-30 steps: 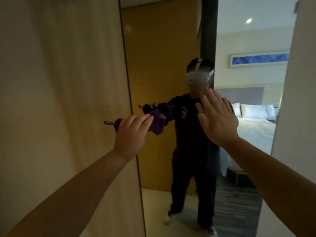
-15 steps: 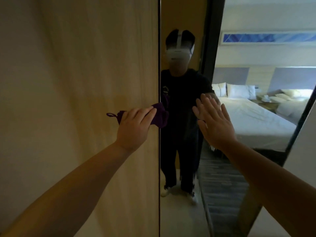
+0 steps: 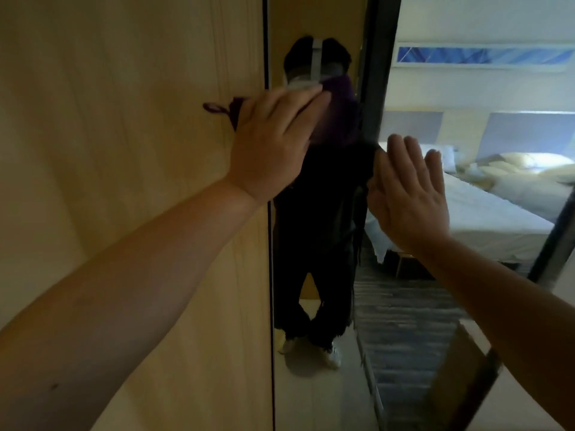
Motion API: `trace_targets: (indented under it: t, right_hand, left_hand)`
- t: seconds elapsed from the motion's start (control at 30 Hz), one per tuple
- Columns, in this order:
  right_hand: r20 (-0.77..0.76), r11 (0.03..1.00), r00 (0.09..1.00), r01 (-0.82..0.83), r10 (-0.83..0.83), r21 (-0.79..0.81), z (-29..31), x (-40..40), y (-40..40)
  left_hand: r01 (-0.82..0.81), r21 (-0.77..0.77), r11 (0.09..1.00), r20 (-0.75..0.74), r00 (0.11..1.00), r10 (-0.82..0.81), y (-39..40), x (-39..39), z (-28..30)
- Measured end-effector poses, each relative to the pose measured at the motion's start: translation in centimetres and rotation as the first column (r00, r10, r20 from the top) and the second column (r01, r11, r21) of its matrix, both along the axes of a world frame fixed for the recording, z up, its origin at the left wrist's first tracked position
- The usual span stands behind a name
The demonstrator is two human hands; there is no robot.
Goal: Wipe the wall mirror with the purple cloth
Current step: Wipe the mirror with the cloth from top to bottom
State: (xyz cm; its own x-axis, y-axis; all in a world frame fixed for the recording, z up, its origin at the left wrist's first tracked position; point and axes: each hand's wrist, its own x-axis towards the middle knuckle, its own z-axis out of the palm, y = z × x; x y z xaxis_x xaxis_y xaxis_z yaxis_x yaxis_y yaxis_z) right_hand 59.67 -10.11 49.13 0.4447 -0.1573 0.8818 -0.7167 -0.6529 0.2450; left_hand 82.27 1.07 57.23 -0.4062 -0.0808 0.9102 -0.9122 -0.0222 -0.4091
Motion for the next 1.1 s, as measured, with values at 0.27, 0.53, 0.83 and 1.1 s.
trace_targets:
  t: [0.27,0.53,0.83,1.1]
  right_hand:
    - [0.098,0.993,0.995,-0.012,0.023,-0.114,-6.8,-0.9,-2.2]
    - [0.088,0.998,0.996,0.024,-0.018,-0.063,-20.1,-1.9,-2.6]
    - [0.060,0.998,0.996,0.063,-0.064,0.019,-24.3,-3.9,-2.7]
    - [0.004,0.976,0.977,0.215,-0.215,-0.023,-22.6,-5.6,-4.7]
  left_hand:
    - [-0.092,0.042,0.995,0.042,0.995,0.090,-3.6,-1.1,-12.6]
    - [-0.142,0.216,0.966,0.188,0.977,0.101,-2.2,0.0,-42.2]
    - [-0.047,0.266,0.963,0.050,0.998,0.035,-0.9,-1.4,-41.7]
    - [-0.043,-0.125,0.991,-0.029,0.999,0.040,-1.6,-5.8,-16.6]
